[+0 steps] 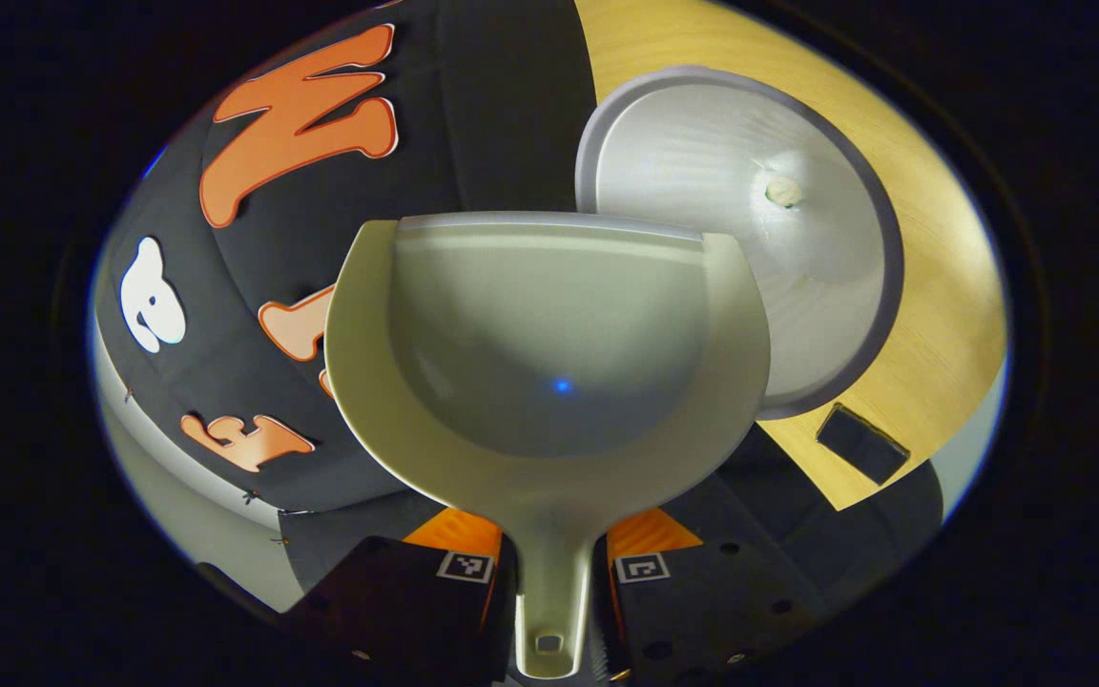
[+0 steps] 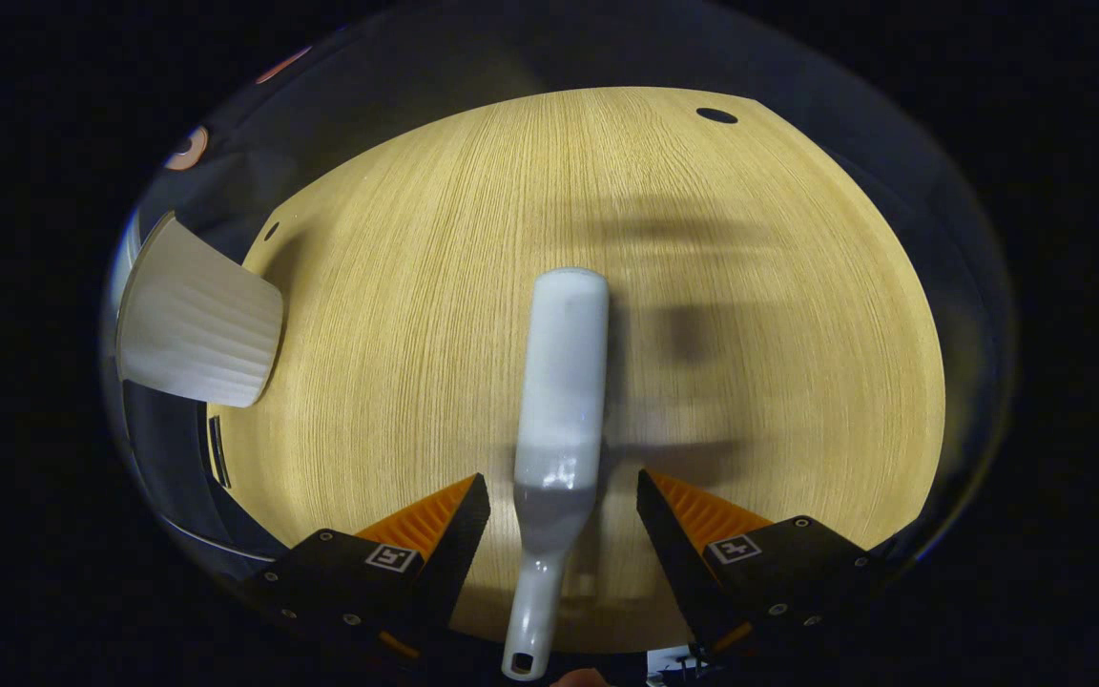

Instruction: Pick up the small broom and dustpan from the desktop, sweep the trash into the dustpan with the broom, and then empty the trash into the garbage bin.

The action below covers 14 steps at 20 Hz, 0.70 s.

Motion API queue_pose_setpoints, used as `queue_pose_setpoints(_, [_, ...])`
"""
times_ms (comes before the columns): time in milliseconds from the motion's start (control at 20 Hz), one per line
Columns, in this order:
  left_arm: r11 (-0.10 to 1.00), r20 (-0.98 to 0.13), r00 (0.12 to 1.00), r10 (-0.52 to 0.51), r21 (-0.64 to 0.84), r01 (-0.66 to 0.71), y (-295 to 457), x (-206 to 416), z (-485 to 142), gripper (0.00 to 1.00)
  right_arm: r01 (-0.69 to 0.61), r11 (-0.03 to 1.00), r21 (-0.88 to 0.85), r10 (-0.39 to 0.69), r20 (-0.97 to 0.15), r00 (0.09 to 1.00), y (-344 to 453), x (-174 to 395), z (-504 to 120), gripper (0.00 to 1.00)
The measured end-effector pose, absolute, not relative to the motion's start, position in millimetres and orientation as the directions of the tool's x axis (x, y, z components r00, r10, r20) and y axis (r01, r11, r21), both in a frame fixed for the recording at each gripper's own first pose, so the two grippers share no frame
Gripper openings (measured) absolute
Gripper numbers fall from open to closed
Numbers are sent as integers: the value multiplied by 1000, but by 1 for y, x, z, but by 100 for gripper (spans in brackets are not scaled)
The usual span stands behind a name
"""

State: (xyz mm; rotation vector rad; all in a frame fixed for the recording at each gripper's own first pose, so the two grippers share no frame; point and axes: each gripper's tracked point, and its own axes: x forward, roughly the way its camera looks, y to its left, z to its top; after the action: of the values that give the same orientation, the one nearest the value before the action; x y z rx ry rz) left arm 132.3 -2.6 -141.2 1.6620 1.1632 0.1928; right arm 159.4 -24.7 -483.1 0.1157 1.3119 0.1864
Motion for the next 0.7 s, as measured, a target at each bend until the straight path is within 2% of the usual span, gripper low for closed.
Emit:
queue_pose_setpoints(100, [103,-413,474,778,827,552,-5,117,-142,32,-74,978,195,207,-947,246,-26,159,-483,94])
queue_pose_setpoints(250, [144,-383,529,758,888,437,-19,122,-117,31,-68,981,181,192,-949,252,-36,159,-482,94])
queue_pose_setpoints(350, [263,-403,550,731,911,317,-33,129,-109,31,-62,979,194,203,-939,279,-35,163,-476,95])
queue_pose_setpoints(450, [465,-497,578,647,858,218,-71,137,-126,32,-74,979,188,201,-933,299,-34,167,-471,94])
queue_pose_setpoints(550, [654,-618,599,510,730,197,-123,143,-150,32,-89,979,185,204,-929,310,-32,170,-467,94])
queue_pose_setpoints(700, [832,-760,576,301,504,230,-202,147,-213,32,-108,976,187,212,-927,309,-28,170,-464,95])
